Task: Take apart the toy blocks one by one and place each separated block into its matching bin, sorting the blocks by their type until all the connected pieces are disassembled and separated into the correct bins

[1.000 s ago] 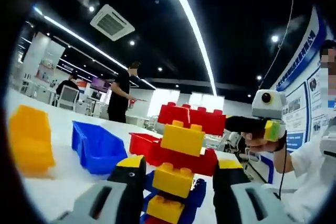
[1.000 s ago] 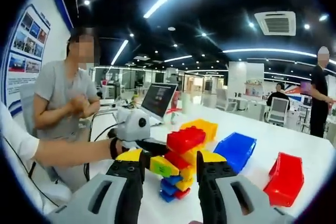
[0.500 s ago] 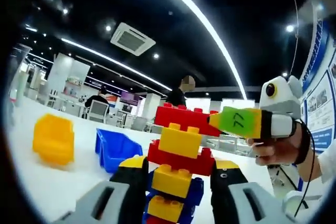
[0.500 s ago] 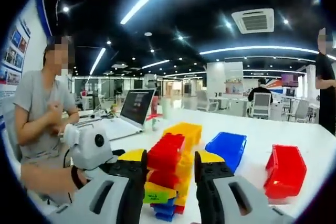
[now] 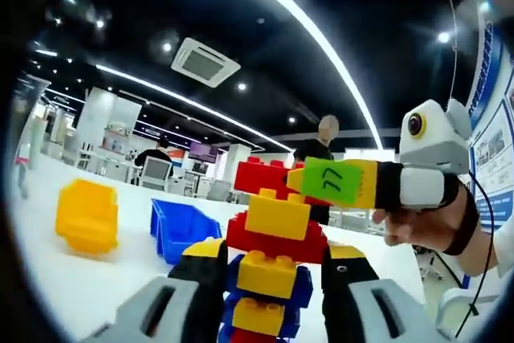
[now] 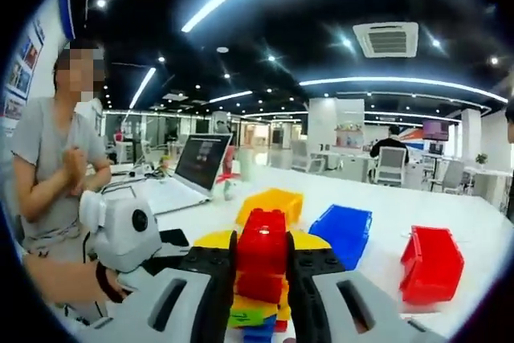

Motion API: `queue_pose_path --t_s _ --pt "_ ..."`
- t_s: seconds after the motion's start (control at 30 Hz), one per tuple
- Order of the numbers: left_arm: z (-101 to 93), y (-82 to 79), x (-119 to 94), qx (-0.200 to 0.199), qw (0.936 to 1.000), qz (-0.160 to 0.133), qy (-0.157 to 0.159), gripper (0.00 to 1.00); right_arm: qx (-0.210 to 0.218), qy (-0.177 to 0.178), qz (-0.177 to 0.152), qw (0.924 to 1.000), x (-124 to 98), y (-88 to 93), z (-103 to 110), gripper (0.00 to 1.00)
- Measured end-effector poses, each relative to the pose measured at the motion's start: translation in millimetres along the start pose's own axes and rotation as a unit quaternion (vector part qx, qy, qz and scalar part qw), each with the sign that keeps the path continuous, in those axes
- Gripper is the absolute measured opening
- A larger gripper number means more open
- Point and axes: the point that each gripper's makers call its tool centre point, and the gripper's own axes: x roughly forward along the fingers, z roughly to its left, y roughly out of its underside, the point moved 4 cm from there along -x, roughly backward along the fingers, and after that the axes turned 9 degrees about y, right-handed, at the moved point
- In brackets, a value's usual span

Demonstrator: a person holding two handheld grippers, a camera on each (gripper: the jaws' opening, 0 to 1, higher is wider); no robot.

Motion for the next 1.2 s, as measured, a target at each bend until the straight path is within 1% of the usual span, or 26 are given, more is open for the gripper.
queue_pose_path --t_s 0.13,0.2,0.23,0.27,0.3,0.33,0.37,0.4,0.43,0.47,0.5,0.53,0.57,0.7,0.73,0.83,0.87,0.9,0.93,0.97,1.0,1.03,1.07,1.1,1.13,1.2 --pt "-1.1 -1.4 2.7 0.005 1.0000 -0.002 0.001 0.47 0.028 -0.004 0.006 0.9996 2.2 -0.6 -7.6 0.24" --pt "-1.1 -1.8 3.9 0.007 1.0000 0.001 0.001 0.47 0.025 -0.005 0.006 0.9997 1.9 0.1 -7.1 0.25" --pt "-1.3 -1.5 3.7 0.009 0.9999 0.005 0.002 0.47 0.015 -0.008 0.003 0.9998 1.5 0.9 -6.5 0.25" --pt "-1.8 -2.0 2.9 0.015 0.9998 0.015 0.001 0.48 0.011 -0.007 0.000 0.9999 1.5 1.2 -4.2 0.25" --pt "-1.1 -4.6 1.0 0.036 0.9991 0.024 -0.007 0.48 -0.002 -0.006 -0.003 1.0000 1.7 1.1 -2.4 0.25" --pt "-2.2 -10.5 0.5 0.064 0.9976 0.023 -0.017 0.48 -0.012 -0.007 -0.004 0.9999 1.9 1.3 -0.8 0.25" --pt "-5.5 -16.4 0.7 0.065 0.9975 0.022 -0.016 0.48 -0.026 -0.007 -0.008 0.9996 2.2 1.0 2.2 0.25" --pt "-8.9 -22.3 1.0 0.067 0.9974 0.022 -0.015 0.51 -0.039 -0.008 -0.011 0.9991 2.5 0.7 5.2 0.25" --pt "-9.8 -27.7 2.3 0.062 0.9979 0.018 -0.009 0.56 -0.032 -0.009 -0.008 0.9994 2.5 0.5 7.2 0.25" --pt "-10.4 -34.1 4.1 0.060 0.9980 0.019 -0.008 0.55 -0.036 -0.010 -0.007 0.9993 2.8 0.0 7.3 0.25" --pt "-6.1 -35.4 2.4 0.070 0.9967 0.034 -0.024 0.51 -0.037 -0.010 -0.006 0.9992 2.9 0.0 7.3 0.25" --pt "-3.5 -35.7 1.1 0.093 0.9938 0.052 -0.030 0.47 -0.038 -0.012 -0.006 0.9992 2.6 0.0 6.9 0.25" --pt "-6.6 -35.4 5.2 0.078 0.9954 0.049 -0.027 0.46 -0.031 -0.007 -0.003 0.9995 3.2 -0.3 4.2 0.25" --pt "-8.4 -33.9 6.3 0.076 0.9954 0.052 -0.025 0.45 -0.015 -0.004 0.002 0.9999 4.5 -1.4 0.2 0.24" --pt "-8.4 -33.9 6.4 0.076 0.9955 0.051 -0.025 0.41 -0.010 -0.003 0.004 0.9999 4.0 -1.3 0.0 0.24" --pt "-9.9 -31.9 2.3 0.081 0.9954 0.045 -0.022 0.41 0.066 -0.011 0.022 0.9976 6.5 -0.4 -4.5 0.24" --pt "-9.2 -32.2 1.3 0.083 0.9953 0.045 -0.022 0.40 0.078 -0.012 0.021 0.9966 5.6 -0.7 -4.4 0.24" --pt "-8.0 -34.5 -1.7 0.085 0.9953 0.044 -0.018 0.29 0.074 -0.009 0.022 0.9970 6.7 -1.3 -7.9 0.24" --pt "1.4 -42.2 -8.6 0.048 0.9975 0.015 -0.049 0.26 0.144 -0.048 0.017 0.9883 -0.7 -12.3 2.6 0.24" --pt "0.2 -32.7 -7.6 0.065 0.9963 0.049 -0.027 0.26 0.193 -0.033 0.040 0.9798 -0.1 -12.8 -3.4 0.24" --pt "1.5 -30.3 -4.1 0.076 0.9955 0.050 -0.028 0.26 0.146 -0.048 0.019 0.9880 -1.9 -15.4 -2.3 0.24" --pt "-0.1 -31.7 -2.3 0.060 0.9972 0.039 -0.022 0.26 0.100 -0.042 0.024 0.9938 -1.8 -12.7 -1.2 0.24" --pt "-1.9 -33.3 -1.2 0.058 0.9974 0.039 -0.020 0.26 0.074 -0.030 0.006 0.9968 5.9 -19.1 1.7 0.25" --pt "-6.1 -31.8 -2.7 0.066 0.9969 0.038 -0.017 0.26 0.064 -0.033 0.007 0.9974 8.1 -17.5 5.0 0.25" --pt "-6.7 -32.4 -1.8 0.068 0.9968 0.039 -0.017 0.26 0.047 -0.027 -0.002 0.9985 1.7 -12.4 7.3 0.25" --pt "-4.4 -32.4 -3.5 0.071 0.9966 0.037 -0.020 0.26 0.069 -0.032 0.003 0.9971 1.3 -11.3 5.5 0.25"
